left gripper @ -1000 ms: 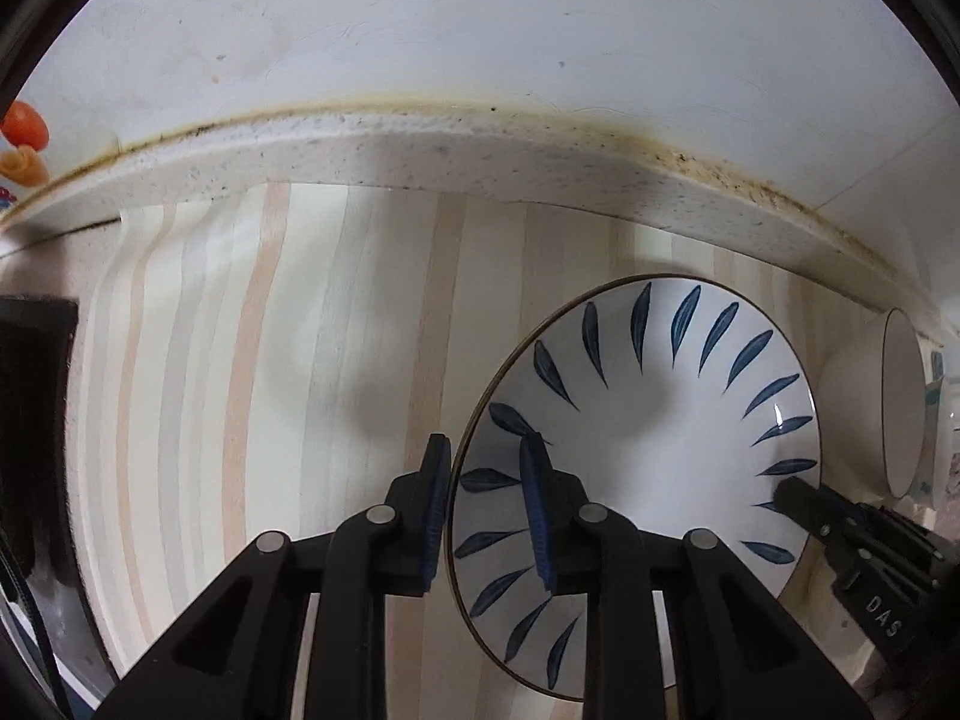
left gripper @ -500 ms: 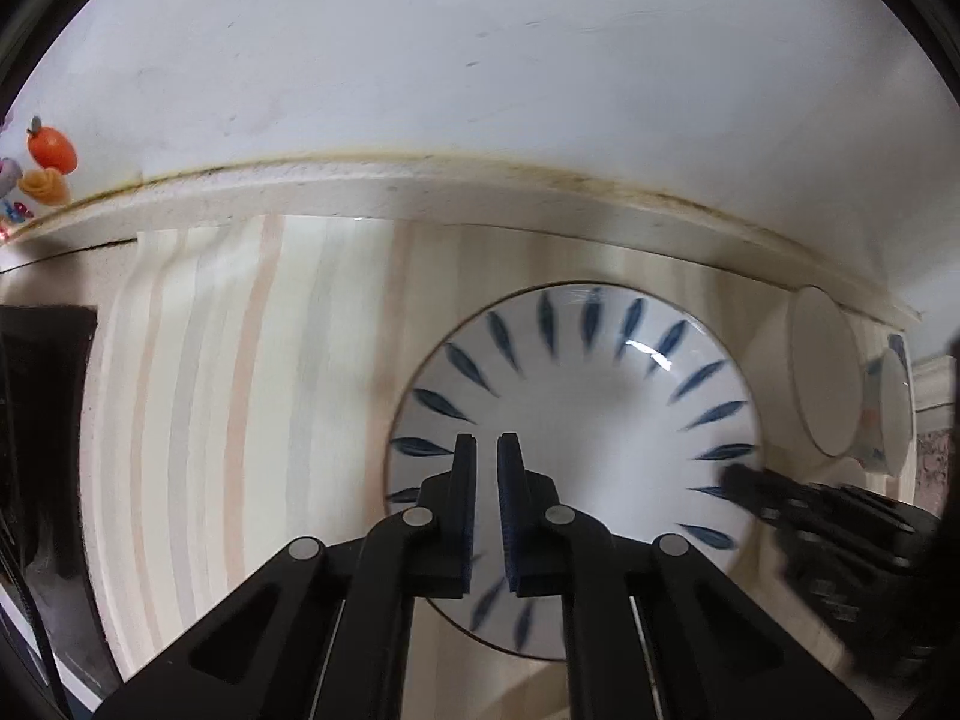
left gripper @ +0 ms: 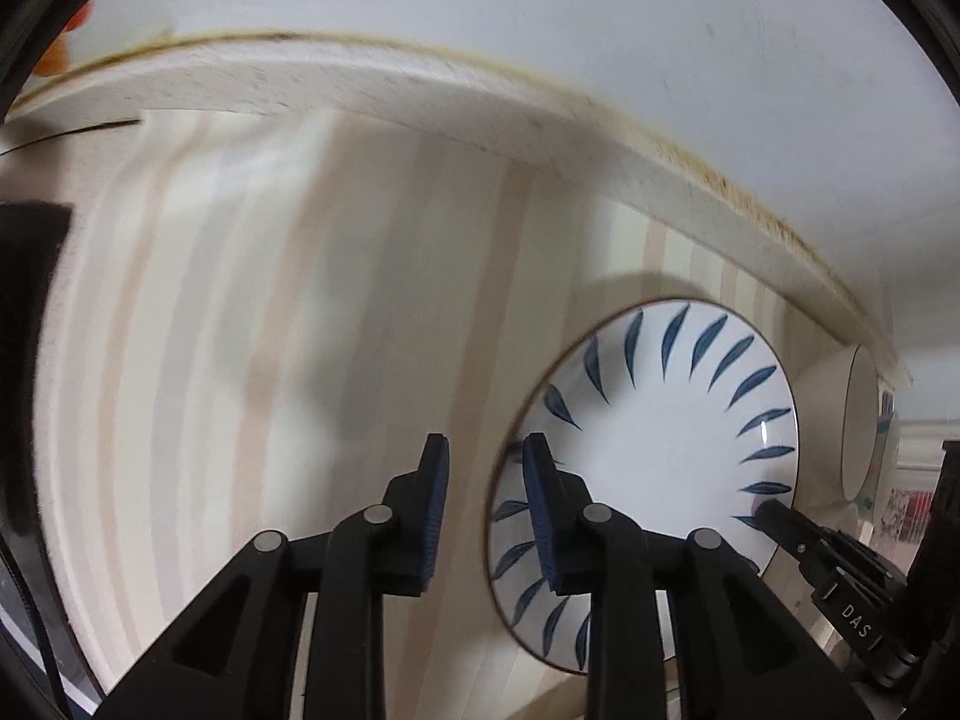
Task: Organize plates and bowls
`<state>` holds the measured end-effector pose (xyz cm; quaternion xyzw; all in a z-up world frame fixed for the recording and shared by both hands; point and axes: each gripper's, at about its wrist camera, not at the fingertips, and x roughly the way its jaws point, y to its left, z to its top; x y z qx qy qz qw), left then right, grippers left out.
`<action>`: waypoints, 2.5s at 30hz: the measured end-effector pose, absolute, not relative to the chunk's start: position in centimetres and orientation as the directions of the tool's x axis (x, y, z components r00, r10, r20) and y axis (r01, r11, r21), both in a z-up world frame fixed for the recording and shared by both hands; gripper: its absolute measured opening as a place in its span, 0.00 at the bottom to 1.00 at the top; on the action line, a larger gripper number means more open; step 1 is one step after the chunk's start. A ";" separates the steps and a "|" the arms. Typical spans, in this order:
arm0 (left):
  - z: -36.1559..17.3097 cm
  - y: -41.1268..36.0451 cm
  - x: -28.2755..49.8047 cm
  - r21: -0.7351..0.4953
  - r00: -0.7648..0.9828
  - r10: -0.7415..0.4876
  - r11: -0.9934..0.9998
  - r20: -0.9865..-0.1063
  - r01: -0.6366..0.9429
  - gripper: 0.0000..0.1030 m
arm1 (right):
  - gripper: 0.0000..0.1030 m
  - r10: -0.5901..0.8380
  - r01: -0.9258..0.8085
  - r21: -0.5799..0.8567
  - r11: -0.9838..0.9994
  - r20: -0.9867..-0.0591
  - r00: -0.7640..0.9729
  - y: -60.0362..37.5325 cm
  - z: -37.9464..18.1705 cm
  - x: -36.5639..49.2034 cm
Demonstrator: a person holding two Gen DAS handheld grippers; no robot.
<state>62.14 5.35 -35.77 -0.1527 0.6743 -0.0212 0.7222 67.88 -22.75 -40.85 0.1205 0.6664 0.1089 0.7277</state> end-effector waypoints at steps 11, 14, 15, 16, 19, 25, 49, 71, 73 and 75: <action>-34.4 2.4 60.5 -0.199 0.168 -0.178 0.973 -0.969 -0.117 0.17 | 0.08 0.328 0.003 0.330 0.944 -0.939 0.102 -23.1 -40.6 67.4; -32.8 2.3 59.1 -0.200 0.190 -0.177 0.974 -0.966 -0.110 0.17 | 0.08 0.339 0.000 0.341 0.940 -0.933 0.117 -23.5 -39.6 66.9; -32.1 2.5 58.6 -0.201 0.195 -0.177 0.973 -0.965 -0.112 0.17 | 0.08 0.345 0.000 0.347 0.938 -0.931 0.122 -23.7 -39.2 66.7; -31.3 2.4 57.9 -0.202 0.202 -0.177 0.973 -0.963 -0.114 0.17 | 0.08 0.353 -0.002 0.356 0.935 -0.927 0.125 -23.8 -38.8 66.4; -29.3 2.4 56.2 -0.206 0.228 -0.177 0.972 -0.957 -0.110 0.17 | 0.08 0.372 -0.010 0.374 0.927 -0.918 0.138 -24.1 -37.5 65.2; -25.4 1.9 52.4 -0.183 0.270 -0.152 0.978 -0.951 -0.095 0.17 | 0.08 0.404 -0.043 0.402 0.914 -0.903 0.146 -25.3 -34.5 61.7; -31.6 -2.9 41.1 -0.132 0.141 -0.118 0.987 -0.983 -0.092 0.17 | 0.08 0.410 -0.074 0.409 0.910 -0.912 0.006 -27.0 -38.2 46.6; -34.5 -4.4 40.6 -0.105 0.088 -0.094 0.986 -0.992 -0.130 0.18 | 0.12 0.422 -0.037 0.423 0.905 -0.906 -0.040 -27.4 -40.2 47.3; -34.7 -4.4 40.7 -0.104 0.078 -0.094 0.985 -0.993 -0.140 0.18 | 0.13 0.422 -0.029 0.424 0.905 -0.905 -0.043 -27.4 -40.0 47.4; -34.5 -4.7 40.7 -0.088 0.079 -0.077 0.987 -0.994 -0.138 0.18 | 0.14 0.425 -0.025 0.427 0.904 -0.904 -0.046 -27.6 -39.9 47.3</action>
